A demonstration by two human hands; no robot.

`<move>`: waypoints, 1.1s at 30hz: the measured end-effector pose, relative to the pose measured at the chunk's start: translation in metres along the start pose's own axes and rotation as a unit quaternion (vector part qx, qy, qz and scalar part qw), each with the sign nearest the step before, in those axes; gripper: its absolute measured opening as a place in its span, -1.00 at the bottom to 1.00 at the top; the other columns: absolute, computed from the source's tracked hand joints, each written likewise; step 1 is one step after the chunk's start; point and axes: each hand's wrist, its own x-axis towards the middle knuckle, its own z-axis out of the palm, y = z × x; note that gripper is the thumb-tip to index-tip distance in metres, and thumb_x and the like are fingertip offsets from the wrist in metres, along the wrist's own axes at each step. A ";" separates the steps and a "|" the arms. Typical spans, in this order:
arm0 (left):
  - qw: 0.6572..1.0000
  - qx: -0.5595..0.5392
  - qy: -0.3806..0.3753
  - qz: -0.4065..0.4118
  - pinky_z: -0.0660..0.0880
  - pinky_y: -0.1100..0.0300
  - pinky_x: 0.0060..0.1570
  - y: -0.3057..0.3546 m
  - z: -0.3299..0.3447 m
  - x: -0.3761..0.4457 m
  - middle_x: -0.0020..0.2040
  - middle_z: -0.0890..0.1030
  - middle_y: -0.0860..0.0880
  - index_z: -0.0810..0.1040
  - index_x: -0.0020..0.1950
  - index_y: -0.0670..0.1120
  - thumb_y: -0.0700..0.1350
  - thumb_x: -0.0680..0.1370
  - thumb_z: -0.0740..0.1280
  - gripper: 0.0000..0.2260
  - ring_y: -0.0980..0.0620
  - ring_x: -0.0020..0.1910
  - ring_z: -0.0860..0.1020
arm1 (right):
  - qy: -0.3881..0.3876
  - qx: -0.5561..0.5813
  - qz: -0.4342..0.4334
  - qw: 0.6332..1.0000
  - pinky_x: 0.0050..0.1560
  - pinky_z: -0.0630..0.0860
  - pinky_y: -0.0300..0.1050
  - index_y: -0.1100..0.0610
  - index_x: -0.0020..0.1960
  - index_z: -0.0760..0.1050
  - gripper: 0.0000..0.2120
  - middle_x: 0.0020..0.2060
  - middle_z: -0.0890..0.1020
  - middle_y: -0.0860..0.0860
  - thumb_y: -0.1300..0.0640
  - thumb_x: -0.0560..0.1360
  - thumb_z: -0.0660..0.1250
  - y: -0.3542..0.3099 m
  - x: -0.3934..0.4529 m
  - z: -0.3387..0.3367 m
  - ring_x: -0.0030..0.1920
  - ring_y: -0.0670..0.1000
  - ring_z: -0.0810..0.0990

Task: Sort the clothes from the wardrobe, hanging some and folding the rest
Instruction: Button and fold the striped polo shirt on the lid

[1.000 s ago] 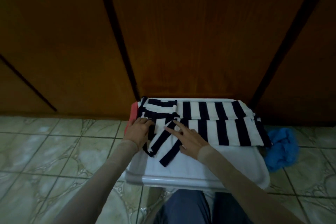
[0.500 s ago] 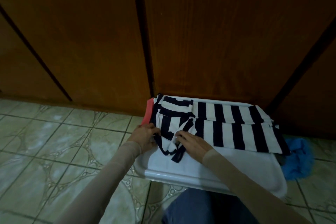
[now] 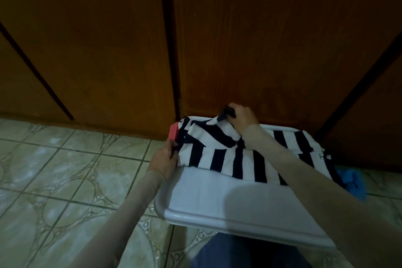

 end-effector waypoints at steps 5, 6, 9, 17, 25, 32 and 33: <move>1.000 -0.002 0.004 0.008 0.35 0.14 -0.15 0.007 -0.005 0.008 -0.06 0.46 -0.08 0.22 0.21 -0.18 -0.28 0.54 0.22 -0.71 -0.09 -0.13 0.47 | -0.022 -0.001 0.004 1.000 -0.15 0.45 -0.07 0.20 0.04 0.49 -0.73 -0.11 0.57 0.14 -0.01 0.58 0.21 0.001 0.014 0.006 -0.09 0.11 0.55; 0.999 0.024 0.002 0.024 0.36 0.13 -0.14 0.006 -0.004 0.009 -0.05 0.47 -0.09 0.24 0.22 -0.16 -0.27 0.53 0.23 -0.70 -0.11 -0.12 0.49 | -0.021 -0.009 -0.003 1.000 -0.18 0.42 -0.10 0.18 0.05 0.49 -0.74 -0.13 0.56 0.13 -0.01 0.58 0.21 0.002 0.015 0.009 -0.10 0.09 0.54; 0.979 0.187 0.010 0.084 0.34 0.10 -0.02 0.005 -0.005 0.010 0.15 0.48 -0.10 0.46 0.15 -0.13 -0.19 0.54 0.26 -0.81 -0.11 0.03 0.45 | -0.012 -0.024 -0.027 0.999 -0.18 0.39 -0.15 0.18 0.14 0.47 -0.77 -0.05 0.58 0.14 0.07 0.59 0.20 0.004 0.019 0.017 -0.07 0.09 0.55; 0.928 0.326 -0.043 0.174 0.25 0.04 0.24 0.008 0.008 0.020 0.31 0.44 -0.02 0.42 0.36 0.02 -0.12 0.55 0.26 -0.64 -0.07 0.32 0.35 | 0.004 -0.038 -0.143 0.989 -0.11 0.41 -0.08 0.21 0.08 0.49 -0.82 -0.04 0.53 0.09 0.12 0.57 0.24 -0.006 0.020 0.030 -0.05 0.06 0.49; 0.979 0.200 -0.028 0.040 0.17 0.01 0.34 0.007 0.003 0.027 0.28 0.46 -0.09 0.41 0.33 -0.03 -0.19 0.54 0.24 -0.65 -0.07 0.34 0.32 | -0.131 -0.028 -0.200 0.971 0.01 0.42 -0.25 0.17 0.03 0.53 -0.75 -0.05 0.50 0.00 0.42 0.41 0.34 0.011 -0.021 0.062 -0.02 -0.04 0.48; 0.992 0.058 -0.061 -0.091 0.18 -0.04 0.31 0.014 0.001 0.040 0.15 0.55 -0.11 0.57 0.03 -0.01 0.21 0.56 0.15 -0.64 -0.08 0.23 0.39 | -0.119 -0.048 -0.200 0.972 0.17 0.39 -0.21 0.15 -0.16 0.44 -0.65 -0.01 0.46 -0.01 0.57 0.29 0.26 0.045 -0.039 0.069 0.11 -0.01 0.44; 0.988 0.118 -0.073 -0.069 0.20 -0.03 0.29 0.015 0.002 0.039 0.15 0.53 -0.10 0.54 -0.01 -0.01 0.18 0.56 0.19 -0.70 -0.08 0.24 0.36 | -0.111 -0.046 -0.199 0.972 0.20 0.38 -0.22 0.15 -0.16 0.43 -0.67 -0.01 0.43 -0.05 0.56 0.30 0.28 0.050 -0.041 0.070 0.10 -0.05 0.42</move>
